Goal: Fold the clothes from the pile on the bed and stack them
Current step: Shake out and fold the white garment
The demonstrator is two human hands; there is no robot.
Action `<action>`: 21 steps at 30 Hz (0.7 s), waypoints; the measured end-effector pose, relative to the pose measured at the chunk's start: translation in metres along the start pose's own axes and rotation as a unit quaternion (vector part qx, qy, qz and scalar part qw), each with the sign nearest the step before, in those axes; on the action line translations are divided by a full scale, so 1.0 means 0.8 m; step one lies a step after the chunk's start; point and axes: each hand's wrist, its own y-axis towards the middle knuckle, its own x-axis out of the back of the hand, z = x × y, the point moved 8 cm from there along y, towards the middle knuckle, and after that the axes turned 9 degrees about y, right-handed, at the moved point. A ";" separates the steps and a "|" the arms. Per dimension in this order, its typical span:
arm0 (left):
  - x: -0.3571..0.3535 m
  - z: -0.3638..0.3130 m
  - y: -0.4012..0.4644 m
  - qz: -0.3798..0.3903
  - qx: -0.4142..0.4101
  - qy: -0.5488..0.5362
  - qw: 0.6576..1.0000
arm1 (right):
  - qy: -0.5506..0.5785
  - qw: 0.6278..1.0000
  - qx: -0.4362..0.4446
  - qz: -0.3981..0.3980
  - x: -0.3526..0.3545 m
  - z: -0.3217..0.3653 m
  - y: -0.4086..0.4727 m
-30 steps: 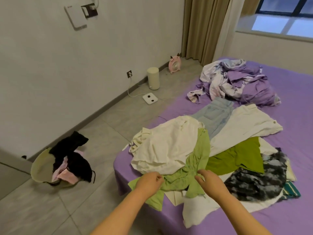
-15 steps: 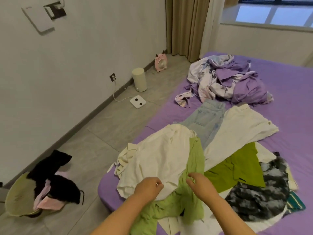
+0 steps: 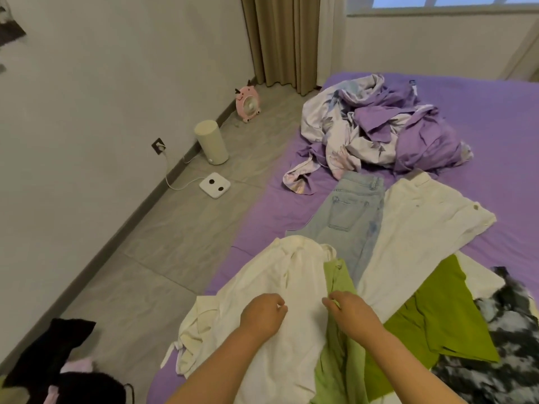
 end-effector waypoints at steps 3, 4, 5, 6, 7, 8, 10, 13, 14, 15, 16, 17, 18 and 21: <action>0.015 0.001 0.056 -0.018 -0.009 0.027 0.999 | 0.037 0.999 -0.020 -0.003 -0.002 0.000 0.033; 0.016 0.003 0.074 -0.021 -0.012 0.039 0.999 | 0.055 0.998 -0.031 -0.005 -0.004 -0.001 0.045; 0.016 0.004 0.091 -0.021 -0.013 0.048 0.999 | 0.067 0.997 -0.039 -0.007 -0.005 -0.002 0.056; 0.015 0.005 0.108 -0.022 -0.013 0.053 0.998 | 0.076 0.996 -0.043 -0.011 -0.005 -0.002 0.069; 0.014 0.006 0.122 -0.024 -0.011 0.056 0.998 | 0.084 0.995 -0.049 -0.015 -0.006 -0.002 0.083; 0.012 0.006 0.136 -0.028 -0.007 0.056 0.998 | 0.090 0.994 -0.053 -0.019 -0.006 -0.003 0.098; 0.007 0.010 0.158 -0.039 0.007 0.051 0.998 | 0.092 0.994 -0.056 -0.025 -0.007 -0.002 0.127; -0.006 0.022 0.182 -0.048 0.031 0.047 0.997 | 0.109 0.991 -0.071 -0.042 -0.007 -0.005 0.174; -0.011 0.028 0.187 -0.050 0.034 0.046 0.997 | 0.109 0.990 -0.077 -0.053 -0.006 -0.007 0.188; -0.016 0.033 0.191 -0.050 0.031 0.045 0.997 | 0.110 0.989 -0.083 -0.061 -0.004 -0.009 0.200; -0.020 0.038 0.194 -0.050 0.025 0.043 0.998 | 0.116 0.987 -0.082 -0.070 -0.004 -0.009 0.210; -0.022 0.043 0.195 -0.049 0.020 0.033 0.998 | 0.126 0.986 -0.080 -0.076 -0.004 -0.009 0.219; -0.024 0.047 0.196 -0.048 0.017 0.009 0.999 | 0.141 0.984 -0.078 -0.078 -0.005 -0.009 0.226; -0.027 0.056 0.192 -0.029 0.035 -0.151 0.987 | 0.157 0.978 -0.120 -0.067 -0.015 -0.020 0.236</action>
